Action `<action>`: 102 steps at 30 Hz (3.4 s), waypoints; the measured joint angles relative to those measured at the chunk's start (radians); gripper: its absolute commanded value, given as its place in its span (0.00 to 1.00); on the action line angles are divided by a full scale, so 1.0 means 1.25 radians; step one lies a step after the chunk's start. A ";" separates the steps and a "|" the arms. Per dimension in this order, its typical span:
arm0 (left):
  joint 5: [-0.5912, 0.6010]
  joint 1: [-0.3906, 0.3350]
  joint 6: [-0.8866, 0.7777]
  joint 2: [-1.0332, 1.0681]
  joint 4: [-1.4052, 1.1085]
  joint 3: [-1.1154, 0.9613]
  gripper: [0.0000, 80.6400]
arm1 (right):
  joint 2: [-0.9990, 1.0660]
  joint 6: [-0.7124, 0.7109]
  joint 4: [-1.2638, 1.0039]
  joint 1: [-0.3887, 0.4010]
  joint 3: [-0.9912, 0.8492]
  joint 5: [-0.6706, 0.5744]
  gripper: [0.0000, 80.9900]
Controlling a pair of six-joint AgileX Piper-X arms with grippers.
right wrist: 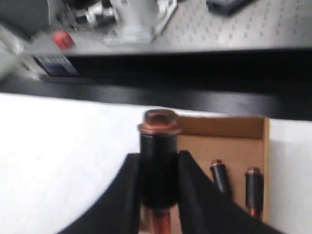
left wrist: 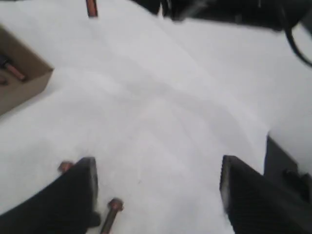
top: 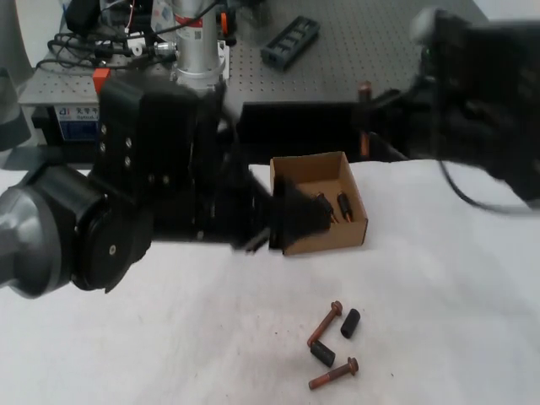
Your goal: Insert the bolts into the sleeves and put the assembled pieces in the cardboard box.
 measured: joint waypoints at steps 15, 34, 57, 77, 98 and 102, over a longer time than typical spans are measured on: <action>-0.139 -0.064 0.183 0.060 0.247 -0.016 0.61 | 0.483 -0.117 0.456 0.046 -0.475 0.072 0.44; -0.308 -0.277 0.459 0.476 0.569 -0.518 0.48 | 0.032 -0.117 0.483 -0.036 -0.275 -0.038 0.36; -0.400 -0.307 0.515 0.571 0.683 -0.601 0.00 | -0.206 -0.070 0.446 -0.067 0.024 -0.040 0.36; -0.402 -0.123 0.190 -0.036 0.413 -0.159 0.01 | -0.163 -0.133 0.600 0.031 0.024 -0.016 0.36; -0.402 -0.019 0.121 -0.301 0.284 0.078 0.01 | 0.201 -0.185 0.558 0.276 -0.031 0.156 0.30; -0.402 -0.019 0.121 -0.301 0.284 0.079 0.01 | 0.201 -0.197 0.544 0.276 -0.034 0.157 0.04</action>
